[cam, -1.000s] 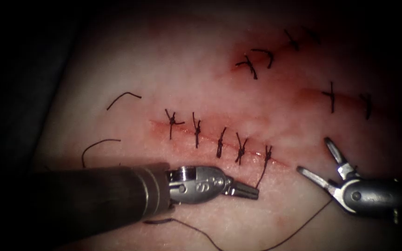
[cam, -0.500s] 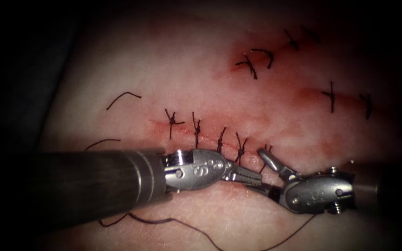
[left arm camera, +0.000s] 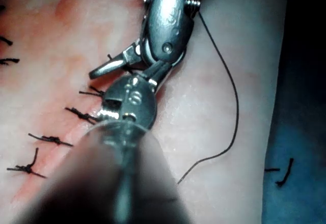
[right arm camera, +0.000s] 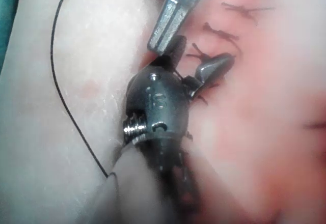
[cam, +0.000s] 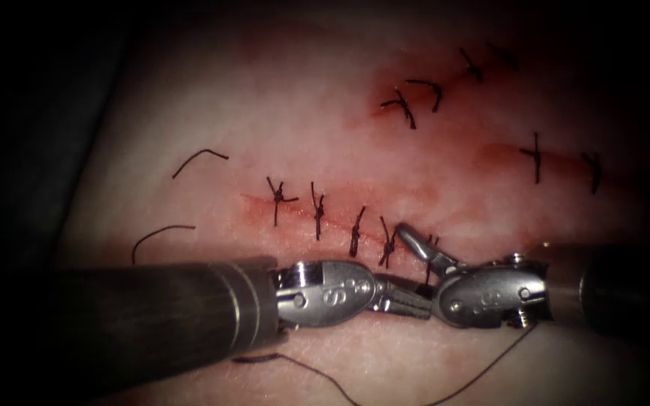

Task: Wound Closure
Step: Cut the suture with the right tool, then set down the short cut tail end with the left gripper.

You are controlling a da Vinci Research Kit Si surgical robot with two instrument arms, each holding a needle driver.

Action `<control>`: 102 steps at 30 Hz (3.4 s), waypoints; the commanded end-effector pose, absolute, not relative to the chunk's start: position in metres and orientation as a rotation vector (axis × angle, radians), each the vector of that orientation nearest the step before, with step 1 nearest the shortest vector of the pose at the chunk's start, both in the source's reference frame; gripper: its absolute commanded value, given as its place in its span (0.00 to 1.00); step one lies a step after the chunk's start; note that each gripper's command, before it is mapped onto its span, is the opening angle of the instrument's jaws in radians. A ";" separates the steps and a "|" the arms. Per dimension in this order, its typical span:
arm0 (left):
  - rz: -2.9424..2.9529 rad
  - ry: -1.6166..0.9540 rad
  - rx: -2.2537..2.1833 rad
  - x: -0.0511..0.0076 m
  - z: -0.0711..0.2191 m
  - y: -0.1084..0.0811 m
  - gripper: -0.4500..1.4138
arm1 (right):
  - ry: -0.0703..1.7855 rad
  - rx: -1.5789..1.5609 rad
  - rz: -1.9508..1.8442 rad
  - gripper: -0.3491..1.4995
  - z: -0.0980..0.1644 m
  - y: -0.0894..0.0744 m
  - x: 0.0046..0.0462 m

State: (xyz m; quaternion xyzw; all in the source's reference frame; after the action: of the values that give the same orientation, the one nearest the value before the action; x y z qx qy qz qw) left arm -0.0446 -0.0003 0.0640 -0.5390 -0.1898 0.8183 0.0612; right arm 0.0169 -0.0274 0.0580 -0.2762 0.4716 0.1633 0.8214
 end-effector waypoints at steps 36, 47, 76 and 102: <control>2.537 -0.586 -1.604 -0.0426 0.067 -0.006 0.09 | 0.996 -0.611 0.352 0.91 0.056 -0.030 0.0080; 2.462 -0.732 -1.318 -0.0395 0.077 -0.005 0.59 | 0.957 -0.631 0.364 0.85 0.055 -0.031 0.0055; 2.109 -0.654 -1.545 -0.0342 0.069 0.000 0.74 | 0.950 -0.638 0.369 0.84 0.055 -0.031 0.0066; 2.202 -0.881 -0.919 -0.0262 0.076 -0.005 0.58 | 0.948 -0.643 0.389 0.85 0.056 -0.032 0.0079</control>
State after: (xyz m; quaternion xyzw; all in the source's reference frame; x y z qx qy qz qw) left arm -0.0248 -0.0051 0.0750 -0.3396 -0.3264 0.8305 0.2974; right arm 0.0073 -0.0313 0.0549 -0.3032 0.4447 0.1830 0.8227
